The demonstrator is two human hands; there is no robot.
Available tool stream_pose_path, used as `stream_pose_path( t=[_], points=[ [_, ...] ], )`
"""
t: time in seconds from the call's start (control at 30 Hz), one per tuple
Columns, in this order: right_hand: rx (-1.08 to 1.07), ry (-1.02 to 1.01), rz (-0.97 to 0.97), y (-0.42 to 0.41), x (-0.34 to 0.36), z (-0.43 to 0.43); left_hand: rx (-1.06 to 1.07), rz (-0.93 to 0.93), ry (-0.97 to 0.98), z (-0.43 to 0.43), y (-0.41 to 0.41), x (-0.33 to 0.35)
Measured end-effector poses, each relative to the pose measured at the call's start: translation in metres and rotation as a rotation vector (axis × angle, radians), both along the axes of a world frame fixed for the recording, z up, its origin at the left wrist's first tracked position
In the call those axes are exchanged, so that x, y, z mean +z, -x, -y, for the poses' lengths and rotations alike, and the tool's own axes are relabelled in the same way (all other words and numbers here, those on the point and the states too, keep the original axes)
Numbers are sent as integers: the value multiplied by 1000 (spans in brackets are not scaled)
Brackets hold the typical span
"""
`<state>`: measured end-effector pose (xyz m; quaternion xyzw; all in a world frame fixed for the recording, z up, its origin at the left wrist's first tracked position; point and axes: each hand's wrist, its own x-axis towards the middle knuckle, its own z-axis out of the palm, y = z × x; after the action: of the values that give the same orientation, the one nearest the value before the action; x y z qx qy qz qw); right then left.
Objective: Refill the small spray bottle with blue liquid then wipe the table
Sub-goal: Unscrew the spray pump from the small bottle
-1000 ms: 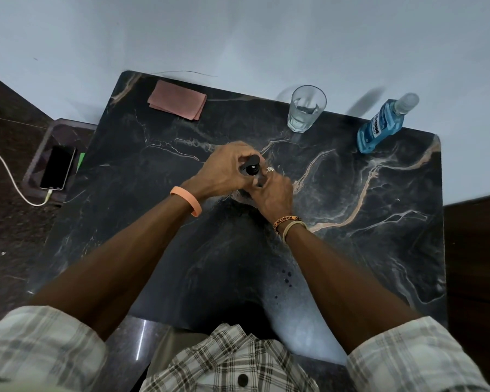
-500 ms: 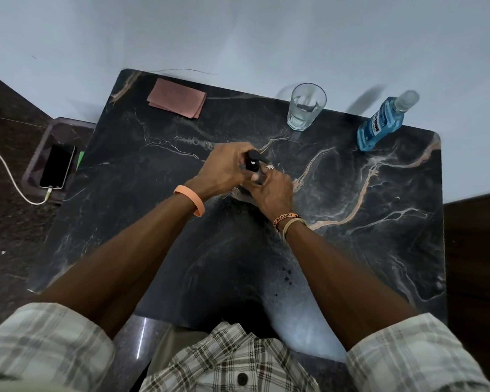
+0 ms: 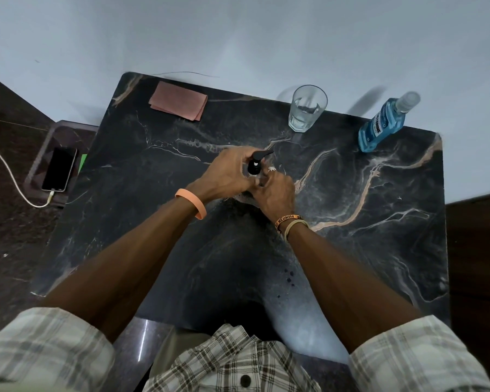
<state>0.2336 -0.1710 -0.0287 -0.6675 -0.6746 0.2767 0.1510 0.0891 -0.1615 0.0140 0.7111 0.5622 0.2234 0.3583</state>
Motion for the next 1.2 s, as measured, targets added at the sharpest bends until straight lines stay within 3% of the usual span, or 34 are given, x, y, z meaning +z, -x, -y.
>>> stream_pose_path(
  t=[0.23,0.53,0.77,0.87,0.93,1.03,1.2],
  points=[
    [50,-49,24,0,3,1,189,-2,1,3,-2,-8],
    [-6,-20,-75,2,12,4,214,57,-136,12,-4,5],
    [24,126,-178,-5,16,12,300,134,-141,16,7,40],
    [-98,19,-239,-4,25,34,471,258,-142,22,18,51],
    [-155,-193,-277,-1,29,54,563,374,-144,28,29,55],
    [-92,-383,-432,14,31,81,720,578,-133,44,51,51],
    [62,107,-646,63,38,96,893,612,-49,84,79,21]
  ],
)
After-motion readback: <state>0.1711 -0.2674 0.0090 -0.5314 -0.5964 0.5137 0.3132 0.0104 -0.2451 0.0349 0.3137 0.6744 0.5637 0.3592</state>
